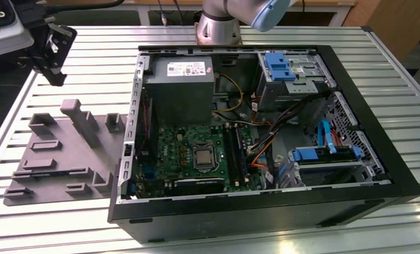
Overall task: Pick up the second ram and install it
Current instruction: 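Reach for the second ram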
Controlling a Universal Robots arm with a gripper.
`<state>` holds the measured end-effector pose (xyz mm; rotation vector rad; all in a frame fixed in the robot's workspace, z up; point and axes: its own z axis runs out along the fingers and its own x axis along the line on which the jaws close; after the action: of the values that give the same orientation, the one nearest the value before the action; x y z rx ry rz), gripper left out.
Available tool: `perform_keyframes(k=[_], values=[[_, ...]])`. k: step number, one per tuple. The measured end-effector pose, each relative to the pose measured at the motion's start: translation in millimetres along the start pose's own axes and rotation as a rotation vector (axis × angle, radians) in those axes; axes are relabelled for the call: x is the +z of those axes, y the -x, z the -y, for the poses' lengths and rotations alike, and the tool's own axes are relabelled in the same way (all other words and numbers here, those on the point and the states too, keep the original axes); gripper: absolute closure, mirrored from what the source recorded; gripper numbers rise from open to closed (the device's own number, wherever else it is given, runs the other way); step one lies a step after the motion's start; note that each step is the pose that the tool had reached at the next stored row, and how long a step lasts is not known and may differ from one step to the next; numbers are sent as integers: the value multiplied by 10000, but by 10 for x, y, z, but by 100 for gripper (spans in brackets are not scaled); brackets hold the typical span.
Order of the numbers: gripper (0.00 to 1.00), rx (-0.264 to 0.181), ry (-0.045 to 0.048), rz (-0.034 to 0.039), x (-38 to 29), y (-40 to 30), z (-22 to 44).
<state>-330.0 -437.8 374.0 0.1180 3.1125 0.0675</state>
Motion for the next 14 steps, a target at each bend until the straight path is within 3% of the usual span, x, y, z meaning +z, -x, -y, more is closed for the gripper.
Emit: perform_keyframes(k=[14], values=[[89, 0, 0, 0, 19, -52, 58]])
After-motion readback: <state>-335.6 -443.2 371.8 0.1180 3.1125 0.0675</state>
